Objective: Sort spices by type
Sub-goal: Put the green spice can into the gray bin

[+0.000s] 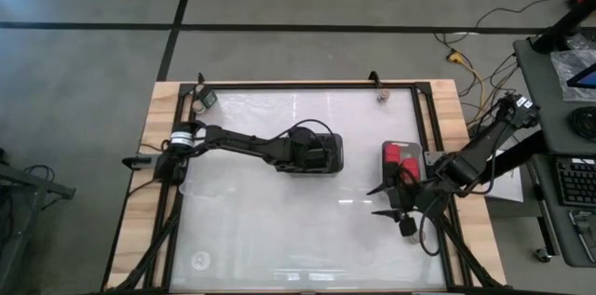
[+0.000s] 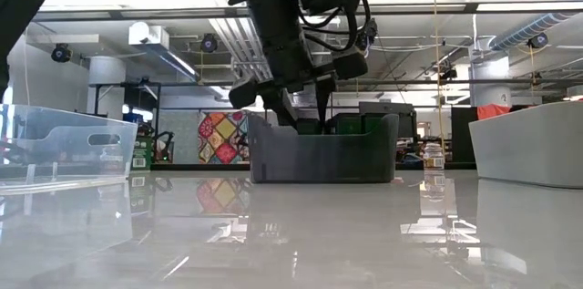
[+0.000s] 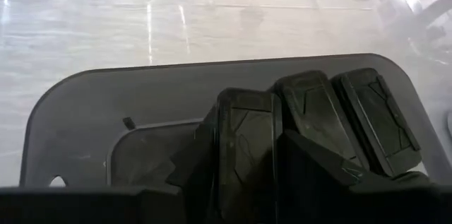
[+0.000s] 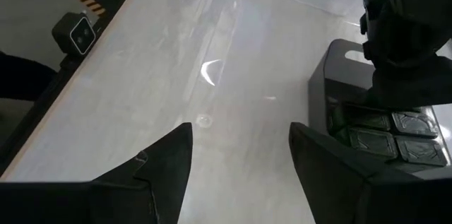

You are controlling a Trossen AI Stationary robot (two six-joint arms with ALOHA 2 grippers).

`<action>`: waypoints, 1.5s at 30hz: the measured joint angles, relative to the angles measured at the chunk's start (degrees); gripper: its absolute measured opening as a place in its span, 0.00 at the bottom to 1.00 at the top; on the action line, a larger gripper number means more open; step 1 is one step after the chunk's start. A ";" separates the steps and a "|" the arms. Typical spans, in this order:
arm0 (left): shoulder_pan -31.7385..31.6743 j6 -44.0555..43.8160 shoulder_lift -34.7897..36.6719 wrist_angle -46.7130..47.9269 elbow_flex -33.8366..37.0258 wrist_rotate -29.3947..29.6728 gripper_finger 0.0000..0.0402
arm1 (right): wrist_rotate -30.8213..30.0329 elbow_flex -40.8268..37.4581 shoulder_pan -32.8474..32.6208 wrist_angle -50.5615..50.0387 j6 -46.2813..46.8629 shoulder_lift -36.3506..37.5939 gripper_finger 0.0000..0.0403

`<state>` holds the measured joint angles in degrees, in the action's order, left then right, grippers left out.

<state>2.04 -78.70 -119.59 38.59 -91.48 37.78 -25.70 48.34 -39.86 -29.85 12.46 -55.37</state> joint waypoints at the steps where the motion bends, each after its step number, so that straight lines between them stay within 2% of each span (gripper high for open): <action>1: 0.00 0.00 0.00 -0.06 0.00 0.02 0.37 | -0.01 0.00 0.00 0.00 0.21 0.00 0.56; 9: 0.00 -0.17 0.00 -0.11 0.00 0.13 0.37 | 0.00 0.00 0.00 0.02 1.39 0.00 0.58; 16: -0.35 0.26 0.14 0.49 -0.55 -0.93 0.38 | 0.01 -0.67 0.00 -0.11 2.10 -0.02 0.56; 23: -0.48 3.35 3.12 2.78 -0.72 -1.15 0.38 | 0.02 -0.90 0.00 0.06 2.15 -0.02 0.57; 32: 2.46 19.63 6.51 3.75 -0.72 -12.21 0.38 | 0.03 -1.74 0.00 0.14 3.60 -0.02 0.56; 36: 2.73 15.17 5.82 5.45 -0.72 -17.27 0.38 | 0.05 -2.58 0.02 0.17 3.68 -0.02 0.55; 45: 0.13 14.04 1.94 4.60 -0.66 -15.94 0.38 | 0.09 -2.69 0.02 1.62 4.25 -0.02 0.56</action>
<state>2.17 -64.65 -117.65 43.18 -92.14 21.84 -25.61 45.65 -39.83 -28.23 16.71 -55.40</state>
